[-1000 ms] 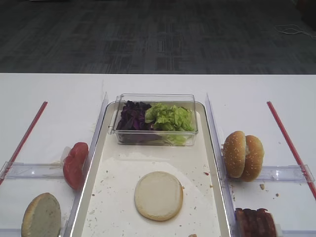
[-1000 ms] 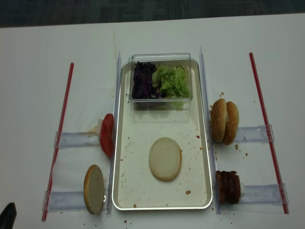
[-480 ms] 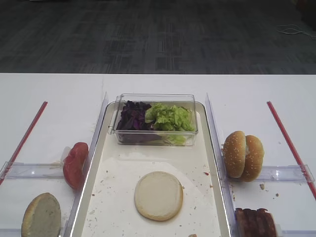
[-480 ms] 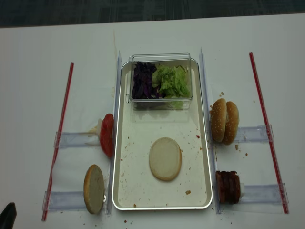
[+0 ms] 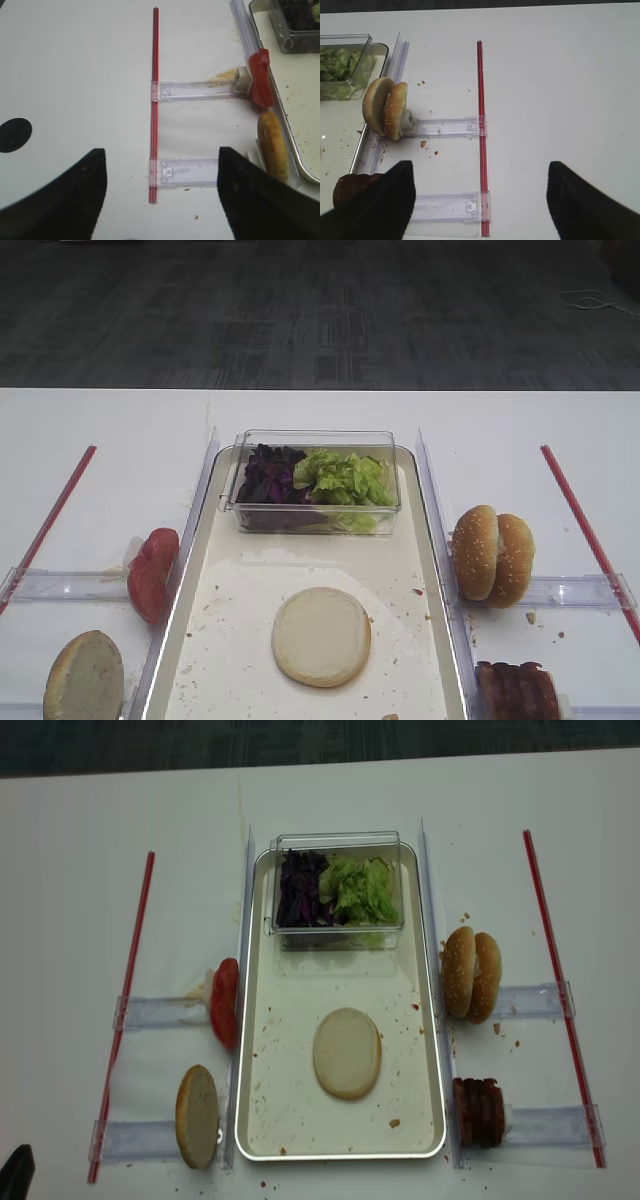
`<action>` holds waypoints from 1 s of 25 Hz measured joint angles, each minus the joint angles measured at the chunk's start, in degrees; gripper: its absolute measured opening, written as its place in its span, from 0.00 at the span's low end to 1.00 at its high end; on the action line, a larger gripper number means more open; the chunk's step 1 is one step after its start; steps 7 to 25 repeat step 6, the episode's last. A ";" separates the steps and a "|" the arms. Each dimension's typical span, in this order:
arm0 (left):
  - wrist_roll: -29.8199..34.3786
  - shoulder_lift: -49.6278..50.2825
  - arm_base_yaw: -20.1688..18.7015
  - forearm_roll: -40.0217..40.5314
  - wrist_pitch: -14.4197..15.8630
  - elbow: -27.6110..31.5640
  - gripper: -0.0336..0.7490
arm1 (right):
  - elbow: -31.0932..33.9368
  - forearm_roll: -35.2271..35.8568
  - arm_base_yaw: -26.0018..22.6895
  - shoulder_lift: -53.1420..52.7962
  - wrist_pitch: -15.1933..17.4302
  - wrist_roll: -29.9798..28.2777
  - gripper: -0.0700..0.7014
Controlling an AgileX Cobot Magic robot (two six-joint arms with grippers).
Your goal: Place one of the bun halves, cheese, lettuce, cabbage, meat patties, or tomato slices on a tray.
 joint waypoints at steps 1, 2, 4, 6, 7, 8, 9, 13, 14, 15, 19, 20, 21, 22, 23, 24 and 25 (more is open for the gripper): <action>0.00 0.00 0.00 0.00 0.00 0.00 0.64 | 0.00 0.00 0.00 0.00 0.00 0.00 0.84; 0.00 0.00 0.00 0.00 0.00 0.00 0.64 | 0.00 0.00 0.00 0.00 0.00 0.00 0.84; 0.00 0.00 0.00 0.00 0.00 0.00 0.64 | 0.00 0.00 0.00 0.00 0.00 -0.23 0.84; 0.00 0.00 0.00 0.00 0.00 0.00 0.64 | 0.00 0.00 0.00 0.00 0.00 -0.23 0.84; 0.00 0.00 0.00 0.00 0.00 0.00 0.64 | 0.00 0.00 0.00 0.00 0.00 -0.23 0.84; 0.00 0.00 0.00 0.00 0.00 0.00 0.64 | 0.00 0.00 0.00 0.00 0.00 -0.23 0.84; 0.00 0.00 0.00 0.00 0.00 0.00 0.64 | 0.00 0.00 0.00 0.00 0.00 -0.23 0.84; 0.00 0.00 0.00 0.00 0.00 0.00 0.64 | 0.00 0.00 0.00 0.00 0.00 -0.23 0.84; 0.00 0.00 0.00 0.00 0.00 0.00 0.64 | 0.00 0.00 0.00 0.00 0.00 -0.23 0.84; 0.00 0.00 0.00 0.00 0.00 0.00 0.64 | 0.00 0.00 0.00 0.00 0.00 -0.23 0.84; 0.00 0.00 0.00 0.00 0.00 0.00 0.64 | 0.00 0.00 0.00 0.00 0.00 -0.23 0.84; 0.00 0.00 0.00 0.00 0.00 0.00 0.64 | 0.00 0.00 0.00 0.00 0.00 -0.23 0.84; 0.00 0.00 0.00 0.00 0.00 0.00 0.64 | 0.00 0.00 0.00 0.00 0.00 -0.23 0.84; 0.00 0.00 0.00 0.00 0.00 0.00 0.64 | 0.00 0.00 0.00 0.00 0.00 -0.23 0.84; 0.00 0.00 0.00 0.00 0.00 0.00 0.64 | 0.00 0.00 0.00 0.00 0.00 -0.23 0.84; 0.00 0.00 0.00 0.00 0.00 0.00 0.64 | 0.00 0.00 0.00 0.00 0.00 -0.23 0.84; 0.00 0.00 0.00 0.00 0.00 0.00 0.64 | 0.00 0.00 0.00 0.00 0.00 -0.23 0.84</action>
